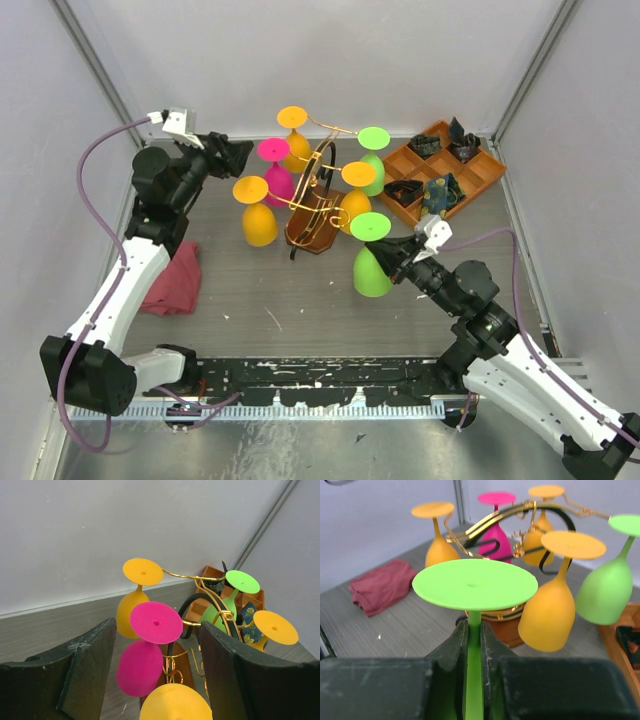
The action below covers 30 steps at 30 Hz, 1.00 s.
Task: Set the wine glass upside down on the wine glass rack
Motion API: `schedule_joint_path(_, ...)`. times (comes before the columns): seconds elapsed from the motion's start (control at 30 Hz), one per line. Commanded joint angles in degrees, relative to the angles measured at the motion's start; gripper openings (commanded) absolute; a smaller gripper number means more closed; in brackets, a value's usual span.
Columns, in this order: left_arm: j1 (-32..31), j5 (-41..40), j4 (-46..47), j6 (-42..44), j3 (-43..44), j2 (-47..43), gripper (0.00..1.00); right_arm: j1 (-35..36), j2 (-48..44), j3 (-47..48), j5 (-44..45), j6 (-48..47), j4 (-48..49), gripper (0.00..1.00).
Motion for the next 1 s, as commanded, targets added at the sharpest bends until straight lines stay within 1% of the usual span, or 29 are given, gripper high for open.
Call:
schedule_joint_path(0.0, 0.3, -1.0, 3.1, -0.5, -1.7, -1.0, 0.74, 0.4, -1.1, -1.3, -1.6, -0.6, 11.3, 0.01)
schedule_joint_path(0.2, 0.3, -2.6, 4.5, -0.5, -3.5, -1.5, 0.73, 0.9, 3.0, -2.6, -3.1, -0.9, 16.0, 0.01)
schedule_joint_path(0.37, 0.3, -3.1, 4.0, 0.3, -3.2, -1.4, 0.73, 2.5, 6.6, -3.2, -2.6, -0.8, 20.8, 0.01)
schedule_joint_path(0.7, 0.2, -4.2, 3.5, 1.4, -3.8, -1.4, 0.74, 7.8, 14.1, -4.8, 2.7, -2.1, 30.9, 0.01)
schedule_joint_path(0.97, 0.3, -5.8, 4.6, 1.7, -5.1, -1.6, 0.74, 9.0, 17.0, -6.3, 8.6, -2.6, 38.5, 0.01)
